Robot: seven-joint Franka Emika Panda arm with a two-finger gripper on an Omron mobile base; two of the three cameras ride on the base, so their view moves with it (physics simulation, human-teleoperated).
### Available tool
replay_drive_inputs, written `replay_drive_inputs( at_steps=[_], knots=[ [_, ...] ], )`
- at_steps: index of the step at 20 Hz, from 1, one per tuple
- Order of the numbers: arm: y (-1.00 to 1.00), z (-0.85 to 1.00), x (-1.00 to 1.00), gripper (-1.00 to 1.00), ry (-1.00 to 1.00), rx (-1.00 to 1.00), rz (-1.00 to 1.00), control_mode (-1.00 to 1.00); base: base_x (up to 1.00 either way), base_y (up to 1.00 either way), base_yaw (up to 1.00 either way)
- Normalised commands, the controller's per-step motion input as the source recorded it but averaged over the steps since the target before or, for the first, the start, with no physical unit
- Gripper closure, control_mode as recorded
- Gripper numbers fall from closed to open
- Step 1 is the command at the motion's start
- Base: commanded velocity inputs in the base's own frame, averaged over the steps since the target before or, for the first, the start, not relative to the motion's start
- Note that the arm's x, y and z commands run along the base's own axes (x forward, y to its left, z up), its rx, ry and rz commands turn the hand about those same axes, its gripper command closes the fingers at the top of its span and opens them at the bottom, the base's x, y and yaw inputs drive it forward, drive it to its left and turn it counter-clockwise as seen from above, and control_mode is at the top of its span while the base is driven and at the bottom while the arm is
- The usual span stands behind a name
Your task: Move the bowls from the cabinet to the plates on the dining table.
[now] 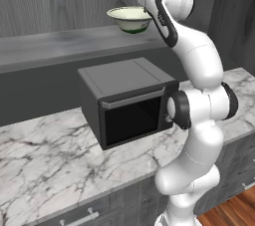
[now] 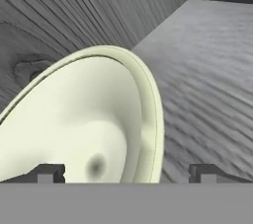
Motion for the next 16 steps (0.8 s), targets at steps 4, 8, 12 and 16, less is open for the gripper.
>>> replay_drive_inputs(
  at_steps=[4,8,12,16],
  knots=[
    [0.03,-0.22,0.08,-1.00,0.00,0.00,0.00,-1.00,0.00,0.00,0.00],
    [0.03,-0.02,0.03,-1.00,0.01,0.00,0.01,-1.00,0.00,0.00,0.00],
    [0.03,0.00,0.00,-1.00,0.00,0.00,0.02,-1.00,0.00,0.00,0.00],
    [0.01,0.00,0.00,-1.00,0.00,0.00,0.02,-1.00,0.00,0.00,0.00]
  ],
)
